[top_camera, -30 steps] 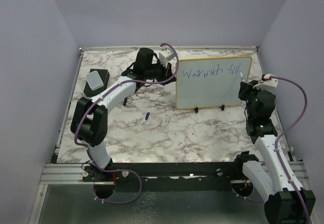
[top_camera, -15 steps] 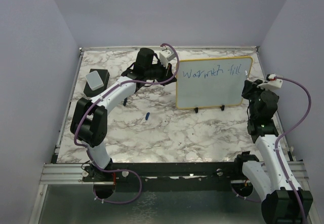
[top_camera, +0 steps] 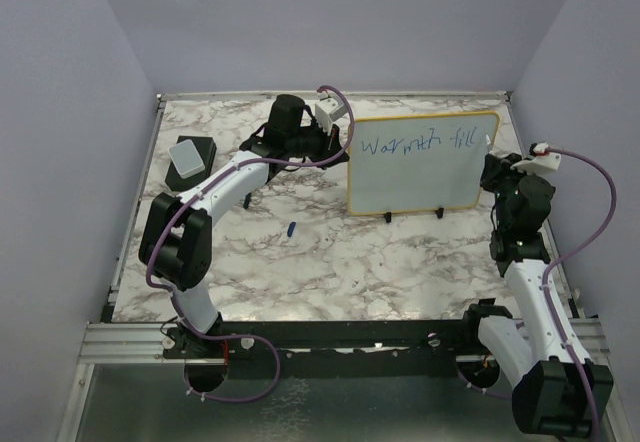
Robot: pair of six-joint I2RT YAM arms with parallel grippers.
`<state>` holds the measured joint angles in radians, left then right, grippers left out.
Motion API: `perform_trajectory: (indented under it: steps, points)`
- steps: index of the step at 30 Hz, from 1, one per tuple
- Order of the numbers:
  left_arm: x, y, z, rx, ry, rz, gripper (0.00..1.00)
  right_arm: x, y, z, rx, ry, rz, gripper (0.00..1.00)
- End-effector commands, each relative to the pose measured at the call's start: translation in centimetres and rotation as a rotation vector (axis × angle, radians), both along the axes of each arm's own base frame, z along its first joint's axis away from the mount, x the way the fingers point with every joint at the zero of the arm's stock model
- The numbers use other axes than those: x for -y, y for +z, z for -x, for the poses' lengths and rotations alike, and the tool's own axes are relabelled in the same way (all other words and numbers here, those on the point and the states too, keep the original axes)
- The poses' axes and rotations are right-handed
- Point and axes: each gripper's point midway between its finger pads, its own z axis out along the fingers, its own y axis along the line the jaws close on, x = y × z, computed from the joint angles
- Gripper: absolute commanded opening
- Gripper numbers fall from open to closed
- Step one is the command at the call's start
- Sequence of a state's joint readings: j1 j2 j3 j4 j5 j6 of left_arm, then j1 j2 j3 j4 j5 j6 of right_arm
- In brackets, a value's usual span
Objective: Write a sentence on the whiteboard
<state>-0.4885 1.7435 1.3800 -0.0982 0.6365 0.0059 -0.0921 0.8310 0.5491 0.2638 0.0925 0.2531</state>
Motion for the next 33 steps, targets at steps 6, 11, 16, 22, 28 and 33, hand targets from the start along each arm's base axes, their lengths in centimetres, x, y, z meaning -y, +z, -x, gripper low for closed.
perform_trajectory:
  steps: [6,11,16,22,28,33]
  points:
    - [-0.2,0.7,0.4,0.019,-0.008,-0.01,0.0,-0.5,0.3,-0.9,0.021,0.045,-0.001,0.01]
    - [-0.2,0.9,0.4,0.023,-0.008,-0.009,0.0,-0.6,0.0,-1.0,0.013,0.055,-0.001,0.01]
    - [-0.2,0.9,0.4,0.027,-0.007,-0.009,0.0,-0.9,0.0,-1.0,0.012,0.071,0.005,0.01]
    - [-0.2,1.0,0.5,0.027,-0.008,-0.009,0.0,-1.2,-0.6,-1.0,-0.008,0.089,0.003,0.01]
    - [-0.2,1.0,0.5,0.028,-0.008,-0.008,0.0,-0.4,-1.4,-0.9,-0.037,0.044,-0.004,0.01]
    - [-0.2,0.8,0.4,0.024,-0.007,-0.01,0.0,0.3,-1.6,-0.8,-0.051,0.003,-0.007,0.01]
